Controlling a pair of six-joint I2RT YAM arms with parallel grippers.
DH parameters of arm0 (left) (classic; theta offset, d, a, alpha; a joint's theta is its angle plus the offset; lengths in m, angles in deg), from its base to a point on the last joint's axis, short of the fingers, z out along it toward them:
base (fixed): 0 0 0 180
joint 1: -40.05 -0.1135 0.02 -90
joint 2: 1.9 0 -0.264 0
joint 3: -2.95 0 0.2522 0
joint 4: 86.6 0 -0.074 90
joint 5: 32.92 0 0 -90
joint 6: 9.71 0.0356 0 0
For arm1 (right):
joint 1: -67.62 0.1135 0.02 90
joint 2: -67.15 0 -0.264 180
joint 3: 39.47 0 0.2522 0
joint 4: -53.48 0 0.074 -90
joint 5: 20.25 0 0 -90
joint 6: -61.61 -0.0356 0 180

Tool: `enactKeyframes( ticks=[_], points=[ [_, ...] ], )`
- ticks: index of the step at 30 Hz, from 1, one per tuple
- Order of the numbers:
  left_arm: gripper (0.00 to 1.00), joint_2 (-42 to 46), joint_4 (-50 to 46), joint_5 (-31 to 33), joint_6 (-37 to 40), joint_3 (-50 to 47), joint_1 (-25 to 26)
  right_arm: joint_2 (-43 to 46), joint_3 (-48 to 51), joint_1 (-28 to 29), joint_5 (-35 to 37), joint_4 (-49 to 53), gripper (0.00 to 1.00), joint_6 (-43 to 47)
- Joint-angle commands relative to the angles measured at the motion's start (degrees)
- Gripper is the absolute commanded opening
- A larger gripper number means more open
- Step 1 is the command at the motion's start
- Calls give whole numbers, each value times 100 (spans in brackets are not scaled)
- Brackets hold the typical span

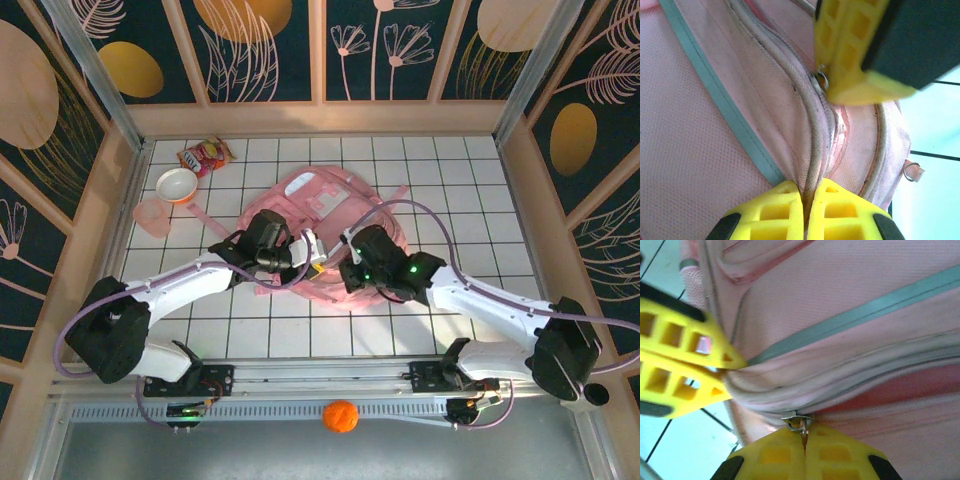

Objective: Pack the student bag

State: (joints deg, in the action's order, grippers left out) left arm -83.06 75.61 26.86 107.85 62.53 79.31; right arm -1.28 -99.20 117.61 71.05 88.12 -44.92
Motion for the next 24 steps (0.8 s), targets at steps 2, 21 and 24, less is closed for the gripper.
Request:
enactKeyframes(
  ticks=[2, 21, 24],
  points=[
    [0, 112, -487, -37, 9, -22, -247, 243, 106, -532, 141, 605, 0, 254],
    [19, 1523, -68, 2188, -186, -845, -1004, 100, 478, 55, -1325, -1632, 0, -1120],
    [45, 1662, -480, 1219, 14, -706, -1000, -177, 450, 239, -1203, -1913, 0, -1381]
  ],
)
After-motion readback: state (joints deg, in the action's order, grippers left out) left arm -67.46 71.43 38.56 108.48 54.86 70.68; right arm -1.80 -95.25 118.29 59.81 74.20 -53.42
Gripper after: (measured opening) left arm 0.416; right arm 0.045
